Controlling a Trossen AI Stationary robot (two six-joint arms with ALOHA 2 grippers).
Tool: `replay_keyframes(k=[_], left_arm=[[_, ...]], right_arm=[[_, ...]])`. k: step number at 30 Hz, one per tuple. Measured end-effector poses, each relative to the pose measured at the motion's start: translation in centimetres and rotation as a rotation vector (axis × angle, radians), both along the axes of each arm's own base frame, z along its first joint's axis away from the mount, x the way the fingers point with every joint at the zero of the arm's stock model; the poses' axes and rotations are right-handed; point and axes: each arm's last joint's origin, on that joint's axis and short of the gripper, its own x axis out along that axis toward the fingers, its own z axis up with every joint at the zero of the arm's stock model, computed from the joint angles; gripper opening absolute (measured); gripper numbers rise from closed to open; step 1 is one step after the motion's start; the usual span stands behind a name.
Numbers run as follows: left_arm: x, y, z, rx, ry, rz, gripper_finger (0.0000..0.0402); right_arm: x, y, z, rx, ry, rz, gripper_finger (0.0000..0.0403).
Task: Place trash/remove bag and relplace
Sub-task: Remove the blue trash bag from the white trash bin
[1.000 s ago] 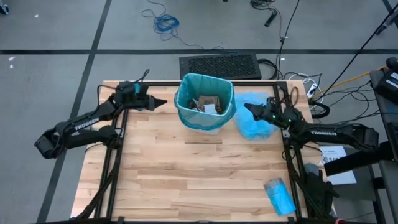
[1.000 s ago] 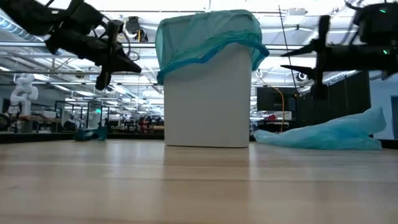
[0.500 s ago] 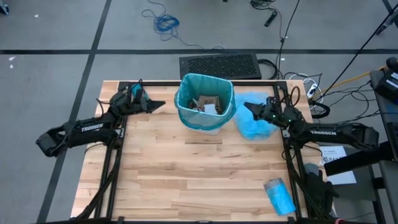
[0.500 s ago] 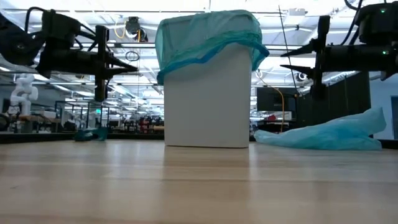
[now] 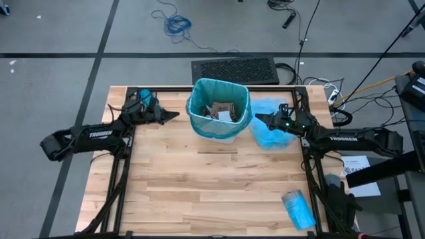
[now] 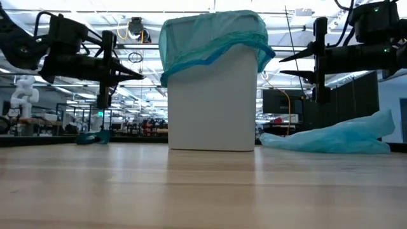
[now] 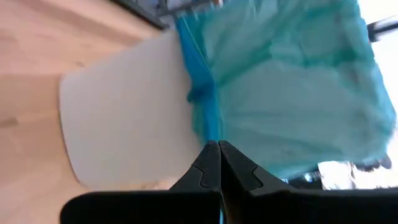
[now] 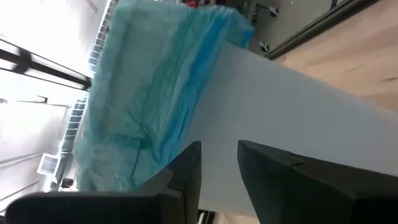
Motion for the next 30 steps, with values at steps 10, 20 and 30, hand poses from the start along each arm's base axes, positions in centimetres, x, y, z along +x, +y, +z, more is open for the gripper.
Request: replay_keyframes(k=[10, 20, 30], left_arm=[[2.0, -0.1, -0.7, -0.044, -0.076, -0.010, 0.0000], [3.4, 0.3, -1.5, -0.102, -0.061, -0.049, 0.0008], [4.1, 0.5, -1.1, -0.105, -0.061, -0.061, 0.0112]], right_arm=[[0.2, -0.1, 0.0, -0.008, -0.007, 0.000, 0.0098], [0.3, 0.0, 0.3, -0.027, -0.039, 0.025, 0.0150], [0.8, -0.2, 0.8, -0.006, -0.073, 0.050, 0.0202]])
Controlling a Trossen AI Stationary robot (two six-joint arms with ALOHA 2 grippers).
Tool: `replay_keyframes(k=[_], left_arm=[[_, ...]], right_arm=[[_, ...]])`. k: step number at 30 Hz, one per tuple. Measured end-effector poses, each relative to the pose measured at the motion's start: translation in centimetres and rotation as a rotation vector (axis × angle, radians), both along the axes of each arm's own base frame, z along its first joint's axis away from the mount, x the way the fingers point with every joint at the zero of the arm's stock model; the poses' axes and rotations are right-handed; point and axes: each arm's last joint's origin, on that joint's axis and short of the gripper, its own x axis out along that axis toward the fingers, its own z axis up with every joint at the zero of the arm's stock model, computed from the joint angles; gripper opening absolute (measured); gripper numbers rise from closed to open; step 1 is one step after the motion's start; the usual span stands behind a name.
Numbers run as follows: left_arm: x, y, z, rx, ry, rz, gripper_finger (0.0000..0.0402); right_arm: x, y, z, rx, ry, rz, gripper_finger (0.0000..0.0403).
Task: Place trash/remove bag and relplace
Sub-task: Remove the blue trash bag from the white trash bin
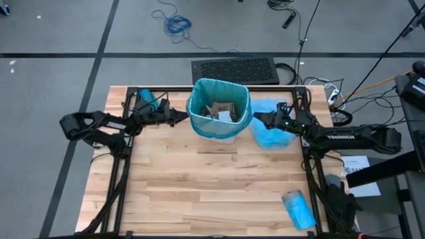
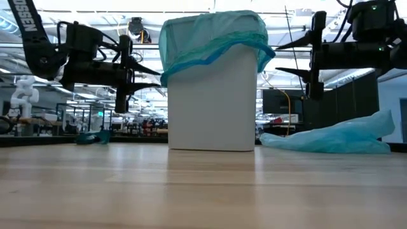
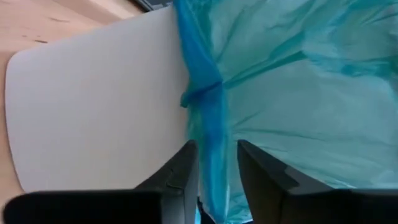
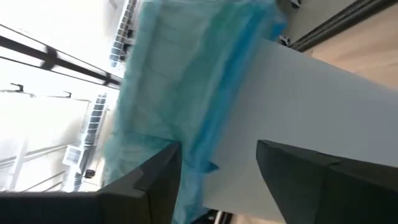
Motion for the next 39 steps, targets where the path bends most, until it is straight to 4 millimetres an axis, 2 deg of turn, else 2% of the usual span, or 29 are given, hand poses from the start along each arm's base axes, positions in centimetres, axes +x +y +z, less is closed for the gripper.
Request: replay_keyframes(k=[7, 16, 19, 25, 27, 35, 39], left_arm=[[0.1, 0.1, -0.5, -0.013, 0.022, -0.001, 0.0121], [0.2, 0.1, -0.3, -0.001, 0.006, 0.005, 0.0121], [0.1, 0.1, -0.3, 0.000, 0.006, 0.016, 0.0121], [0.3, 0.3, 0.2, 0.027, -0.020, 0.035, 0.0121], [0.6, 0.3, 0.4, 0.041, -0.024, 0.027, 0.0121], [0.8, 0.3, 0.1, 0.040, 0.025, 0.015, 0.0120], [0.8, 0.3, 0.2, 0.078, 0.016, 0.017, 0.0084]], right_arm=[[1.5, -0.5, 0.6, -0.012, 0.040, 0.024, 0.0185], [1.7, -0.6, 0.3, -0.016, 0.061, 0.021, 0.0160], [1.7, -0.6, 0.3, -0.020, 0.062, 0.021, 0.0130], [1.7, -0.6, 0.3, -0.040, 0.067, 0.019, 0.0024], [1.7, -0.6, 0.4, -0.051, 0.060, 0.018, 0.0007], [1.7, -0.6, 0.5, -0.049, 0.054, 0.018, 0.0065], [1.7, -0.6, 0.5, -0.047, 0.054, 0.020, 0.0071]])
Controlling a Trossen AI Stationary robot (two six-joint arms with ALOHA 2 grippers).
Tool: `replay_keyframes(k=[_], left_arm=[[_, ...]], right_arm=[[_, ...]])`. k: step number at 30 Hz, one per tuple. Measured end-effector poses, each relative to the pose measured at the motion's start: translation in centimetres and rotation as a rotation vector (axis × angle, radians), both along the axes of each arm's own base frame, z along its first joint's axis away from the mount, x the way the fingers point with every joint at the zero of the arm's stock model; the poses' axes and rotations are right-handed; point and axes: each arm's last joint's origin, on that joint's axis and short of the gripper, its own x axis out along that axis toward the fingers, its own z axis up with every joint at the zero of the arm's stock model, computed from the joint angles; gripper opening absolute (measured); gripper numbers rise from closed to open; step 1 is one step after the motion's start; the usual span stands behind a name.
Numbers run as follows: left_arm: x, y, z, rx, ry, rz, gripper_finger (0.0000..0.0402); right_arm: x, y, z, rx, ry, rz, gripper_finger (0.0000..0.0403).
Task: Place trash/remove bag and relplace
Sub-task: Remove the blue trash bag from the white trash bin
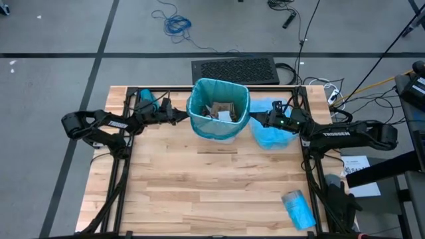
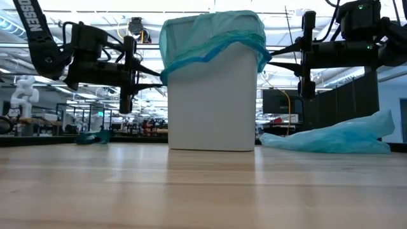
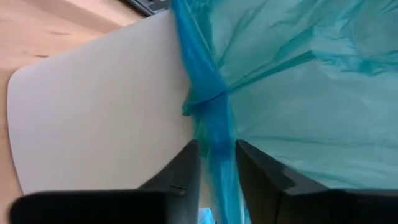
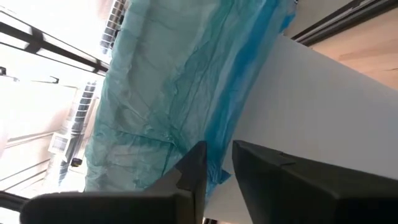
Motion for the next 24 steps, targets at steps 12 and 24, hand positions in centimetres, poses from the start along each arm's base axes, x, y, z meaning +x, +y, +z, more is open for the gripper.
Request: replay_keyframes(k=[12, 24], left_arm=[[-0.1, -0.1, 1.9, 0.086, -0.166, 0.005, 0.0001], [-0.8, -0.5, 3.8, 0.101, -0.286, 0.012, 0.0001]], right_arm=[[-0.1, 0.0, 0.8, -0.045, -0.068, -0.001, 0.0004], [-0.3, 0.1, 1.8, -0.080, -0.163, -0.017, 0.0000]])
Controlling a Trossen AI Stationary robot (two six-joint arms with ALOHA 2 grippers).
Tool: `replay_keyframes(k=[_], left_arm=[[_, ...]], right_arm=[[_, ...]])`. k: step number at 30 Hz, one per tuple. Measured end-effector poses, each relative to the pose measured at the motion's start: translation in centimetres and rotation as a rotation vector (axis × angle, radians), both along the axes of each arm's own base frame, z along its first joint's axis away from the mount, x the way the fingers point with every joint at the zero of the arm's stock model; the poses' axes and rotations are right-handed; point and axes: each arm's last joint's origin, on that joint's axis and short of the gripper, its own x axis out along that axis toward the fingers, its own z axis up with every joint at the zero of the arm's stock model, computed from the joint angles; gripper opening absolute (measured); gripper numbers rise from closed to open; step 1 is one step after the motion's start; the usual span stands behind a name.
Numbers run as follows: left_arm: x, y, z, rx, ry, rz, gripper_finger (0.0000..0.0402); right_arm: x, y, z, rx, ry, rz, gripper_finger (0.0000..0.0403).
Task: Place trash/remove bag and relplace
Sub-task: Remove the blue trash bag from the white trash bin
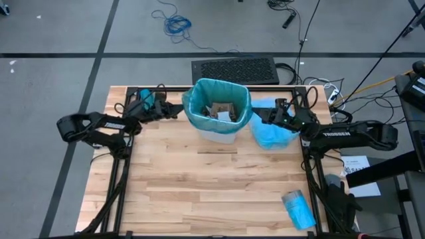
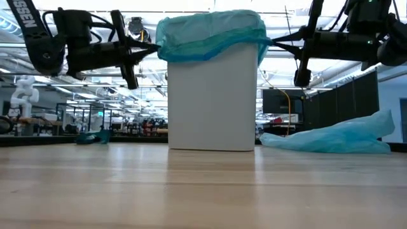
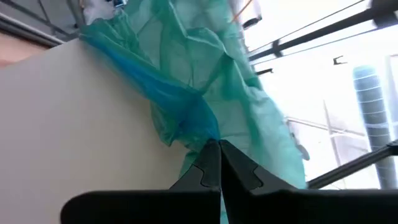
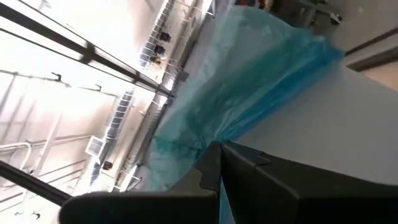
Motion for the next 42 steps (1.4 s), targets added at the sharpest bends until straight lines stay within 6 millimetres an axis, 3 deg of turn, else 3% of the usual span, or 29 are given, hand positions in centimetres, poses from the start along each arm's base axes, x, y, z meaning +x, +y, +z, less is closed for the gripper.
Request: replay_keyframes(k=[12, 23, 29, 37, 42], left_arm=[[-1.4, -0.8, 2.8, 0.048, -0.128, 0.021, 0.0000], [0.9, 0.4, 8.1, 0.181, -0.119, -0.062, 0.0000], [1.3, 0.5, 10.3, 0.233, -0.157, -0.091, 0.0000], [1.5, 0.5, 10.4, 0.265, -0.132, -0.109, 0.0000], [1.7, 0.6, 10.1, 0.248, -0.094, -0.111, 0.0000]], right_arm=[[-0.5, 0.2, 1.9, -0.045, -0.103, -0.016, 0.0000], [2.1, -0.5, 7.6, -0.196, 0.071, 0.078, 0.0000], [2.0, -0.4, 9.5, -0.258, -0.005, 0.091, 0.0000], [2.0, -0.3, 9.7, -0.267, -0.021, 0.104, 0.0000], [1.9, -0.3, 10.6, -0.289, -0.124, 0.121, 0.0000]])
